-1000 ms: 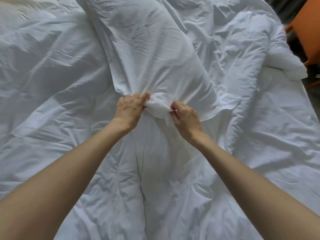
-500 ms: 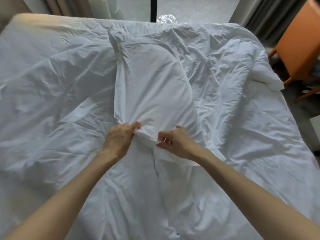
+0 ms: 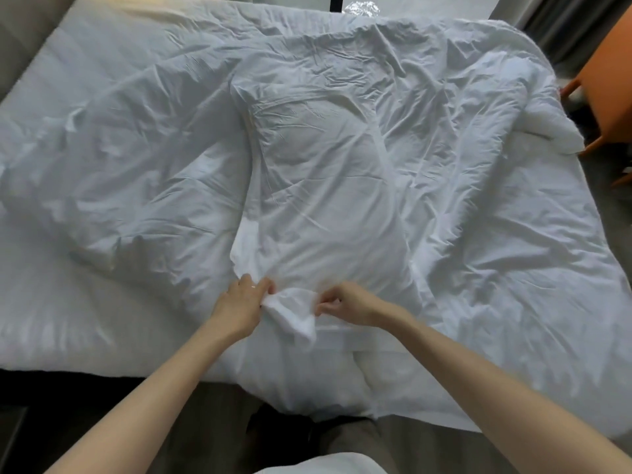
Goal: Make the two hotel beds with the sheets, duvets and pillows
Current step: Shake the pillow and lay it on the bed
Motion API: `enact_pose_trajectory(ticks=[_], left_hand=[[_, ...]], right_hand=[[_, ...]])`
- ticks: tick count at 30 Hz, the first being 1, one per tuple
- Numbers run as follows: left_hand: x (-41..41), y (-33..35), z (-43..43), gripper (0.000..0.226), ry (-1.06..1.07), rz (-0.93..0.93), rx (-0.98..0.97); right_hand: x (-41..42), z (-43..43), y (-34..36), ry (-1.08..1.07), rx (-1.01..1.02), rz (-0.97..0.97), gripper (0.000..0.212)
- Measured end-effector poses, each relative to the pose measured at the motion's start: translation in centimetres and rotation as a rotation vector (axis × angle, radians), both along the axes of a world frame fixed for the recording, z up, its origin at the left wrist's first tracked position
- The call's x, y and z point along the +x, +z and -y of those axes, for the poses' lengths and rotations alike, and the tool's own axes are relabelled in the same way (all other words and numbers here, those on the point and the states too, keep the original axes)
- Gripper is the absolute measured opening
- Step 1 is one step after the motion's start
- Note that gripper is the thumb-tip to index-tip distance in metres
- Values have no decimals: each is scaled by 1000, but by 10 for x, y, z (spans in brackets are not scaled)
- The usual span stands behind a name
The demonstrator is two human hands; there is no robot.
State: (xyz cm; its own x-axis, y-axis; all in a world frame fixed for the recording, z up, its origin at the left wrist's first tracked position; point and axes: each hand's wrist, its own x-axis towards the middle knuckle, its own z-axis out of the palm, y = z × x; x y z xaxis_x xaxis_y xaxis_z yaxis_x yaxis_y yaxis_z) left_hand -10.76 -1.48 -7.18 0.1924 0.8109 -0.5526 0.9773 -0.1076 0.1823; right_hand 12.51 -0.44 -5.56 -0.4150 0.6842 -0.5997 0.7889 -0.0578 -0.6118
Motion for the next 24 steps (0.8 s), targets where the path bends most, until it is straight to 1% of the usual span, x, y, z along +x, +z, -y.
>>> enact_pose_trajectory(ticks=[1, 3, 5, 7, 8, 10, 14, 17, 20, 22, 24], left_hand=[[2, 3, -6, 43, -12, -46, -39], [6, 13, -21, 45, -15, -103, -62], [10, 20, -40, 40, 73, -70, 29], [15, 20, -62, 37, 215, 60, 174], [18, 19, -75, 38, 287, 146, 205], [28, 12, -103, 42, 432, 277, 171], [46, -20, -160, 62, 746, 407, 28], [59, -45, -192, 77, 866, 516, -1], [70, -61, -215, 103, 941, 563, -2], [71, -72, -227, 107, 968, 570, 7], [69, -83, -232, 104, 974, 560, 5]], right_hand=[[4, -6, 1, -37, 25, -7, 19], [15, -23, 2, -161, 92, -49, 19], [32, -43, 0, -293, 167, -37, 25], [51, -65, -7, -427, 207, -9, 33], [60, -77, -10, -502, 204, -1, 38], [78, -101, -21, -660, 176, -1, 50], [103, -148, -52, -908, 85, -105, 71], [114, -182, -79, -980, 8, -142, 80], [117, -207, -103, -1046, -53, -170, 88], [116, -218, -116, -1076, -79, -175, 96], [113, -225, -125, -1071, -79, -117, 98]])
